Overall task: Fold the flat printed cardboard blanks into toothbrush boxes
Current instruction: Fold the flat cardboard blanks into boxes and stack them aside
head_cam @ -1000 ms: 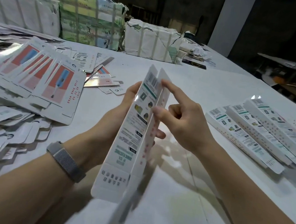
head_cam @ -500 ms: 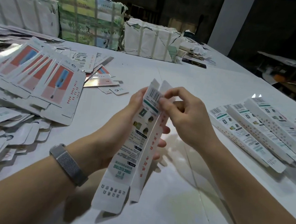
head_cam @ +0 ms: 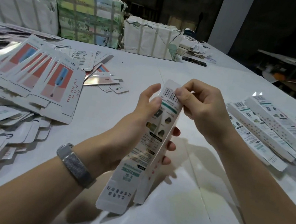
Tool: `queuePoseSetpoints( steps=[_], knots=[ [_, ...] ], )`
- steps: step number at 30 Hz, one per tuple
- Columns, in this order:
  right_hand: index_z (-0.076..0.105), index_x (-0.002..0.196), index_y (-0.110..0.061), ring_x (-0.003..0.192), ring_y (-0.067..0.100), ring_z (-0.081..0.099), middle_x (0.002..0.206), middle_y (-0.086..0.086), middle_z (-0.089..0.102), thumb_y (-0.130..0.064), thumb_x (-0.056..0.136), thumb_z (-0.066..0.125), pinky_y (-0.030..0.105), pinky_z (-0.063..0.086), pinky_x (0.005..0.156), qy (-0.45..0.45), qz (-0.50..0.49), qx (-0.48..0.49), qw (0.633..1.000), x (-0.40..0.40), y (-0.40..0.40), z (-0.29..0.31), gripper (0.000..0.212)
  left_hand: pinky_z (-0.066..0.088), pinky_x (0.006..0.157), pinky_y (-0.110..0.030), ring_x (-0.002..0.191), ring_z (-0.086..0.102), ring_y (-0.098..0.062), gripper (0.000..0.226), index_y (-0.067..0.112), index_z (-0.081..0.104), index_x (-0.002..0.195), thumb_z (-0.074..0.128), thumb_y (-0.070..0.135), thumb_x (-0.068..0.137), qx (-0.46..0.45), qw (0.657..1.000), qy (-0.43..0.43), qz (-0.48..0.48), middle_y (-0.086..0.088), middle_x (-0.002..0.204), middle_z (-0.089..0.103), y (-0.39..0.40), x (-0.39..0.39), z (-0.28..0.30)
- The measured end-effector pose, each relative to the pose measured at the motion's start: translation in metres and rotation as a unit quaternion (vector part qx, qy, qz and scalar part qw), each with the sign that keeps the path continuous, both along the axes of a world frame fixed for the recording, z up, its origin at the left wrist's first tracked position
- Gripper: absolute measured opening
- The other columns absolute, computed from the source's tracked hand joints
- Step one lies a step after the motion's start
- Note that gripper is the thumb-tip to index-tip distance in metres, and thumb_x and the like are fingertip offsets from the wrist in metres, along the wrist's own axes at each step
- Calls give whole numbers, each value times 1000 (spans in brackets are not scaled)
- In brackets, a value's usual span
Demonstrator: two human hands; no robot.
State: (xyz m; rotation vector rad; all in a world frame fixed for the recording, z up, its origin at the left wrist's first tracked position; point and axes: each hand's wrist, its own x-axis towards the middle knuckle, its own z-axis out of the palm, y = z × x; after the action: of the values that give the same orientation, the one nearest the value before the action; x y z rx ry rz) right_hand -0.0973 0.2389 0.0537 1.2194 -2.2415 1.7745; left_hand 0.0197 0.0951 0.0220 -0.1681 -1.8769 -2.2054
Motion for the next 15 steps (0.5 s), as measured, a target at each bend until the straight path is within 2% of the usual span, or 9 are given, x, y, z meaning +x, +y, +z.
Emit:
queuePoseSetpoints(
  steps=[1,2,4,5,7,9,10,13,15],
  knots=[
    [54,67,-16,48,8,37,54,-7,50,-27,88,58,23,29,49,-4,7,-9,1000,0,0,0,24,46,60,-4,54,55,22,42,10,31,149,30,8,107,-56,998,4,-20,5,91,55,4,-8,3],
    [54,67,-14,49,9,37,56,-5,50,-25,88,57,22,30,49,-6,10,-16,1000,1,0,0,24,50,61,-8,64,63,14,44,26,26,151,32,20,108,-49,998,-24,-12,-2,95,62,7,-12,5],
    [52,67,-12,51,8,44,58,-5,53,-22,88,56,20,34,50,-7,10,-26,1000,1,0,1,24,59,62,-32,75,71,-19,38,62,29,136,38,45,104,37,993,-97,-53,-11,94,71,15,-1,15],
    [51,67,-11,52,8,48,58,-5,55,-21,88,56,22,36,50,-6,5,-31,999,1,1,1,23,58,60,-39,75,71,-27,34,68,33,129,40,50,101,48,991,-101,-70,-11,94,72,15,5,13],
    [51,68,-10,55,16,57,60,1,59,-22,88,57,33,41,49,2,-6,-37,999,1,2,1,24,58,59,-41,74,73,-31,33,71,34,125,43,51,100,55,992,-103,-55,-11,92,73,13,4,7],
    [50,71,-9,61,34,62,64,13,62,-24,90,59,44,43,51,17,-14,-40,999,3,-1,-2,26,58,58,-42,73,74,-33,36,71,32,126,44,49,100,42,994,-94,-40,-12,91,73,12,1,9],
    [49,73,-10,61,37,61,66,16,63,-25,91,60,43,44,50,24,-17,-47,998,4,-3,-4,25,58,58,-43,73,74,-33,37,71,32,127,44,48,100,36,995,-86,-31,-12,91,73,10,-1,6],
    [49,90,-20,53,14,56,65,12,62,-27,93,61,23,41,49,13,-11,-80,997,9,-11,-11,14,59,59,-44,73,73,-31,38,66,35,131,44,42,103,39,998,-53,-13,-10,90,73,4,-1,2],
    [48,105,-27,59,12,55,72,14,57,-32,91,62,20,43,55,-16,-12,-87,996,9,-13,-14,20,59,62,-45,76,72,-29,37,64,37,130,42,38,105,45,998,-42,-10,-8,90,73,2,-2,2]
  ],
)
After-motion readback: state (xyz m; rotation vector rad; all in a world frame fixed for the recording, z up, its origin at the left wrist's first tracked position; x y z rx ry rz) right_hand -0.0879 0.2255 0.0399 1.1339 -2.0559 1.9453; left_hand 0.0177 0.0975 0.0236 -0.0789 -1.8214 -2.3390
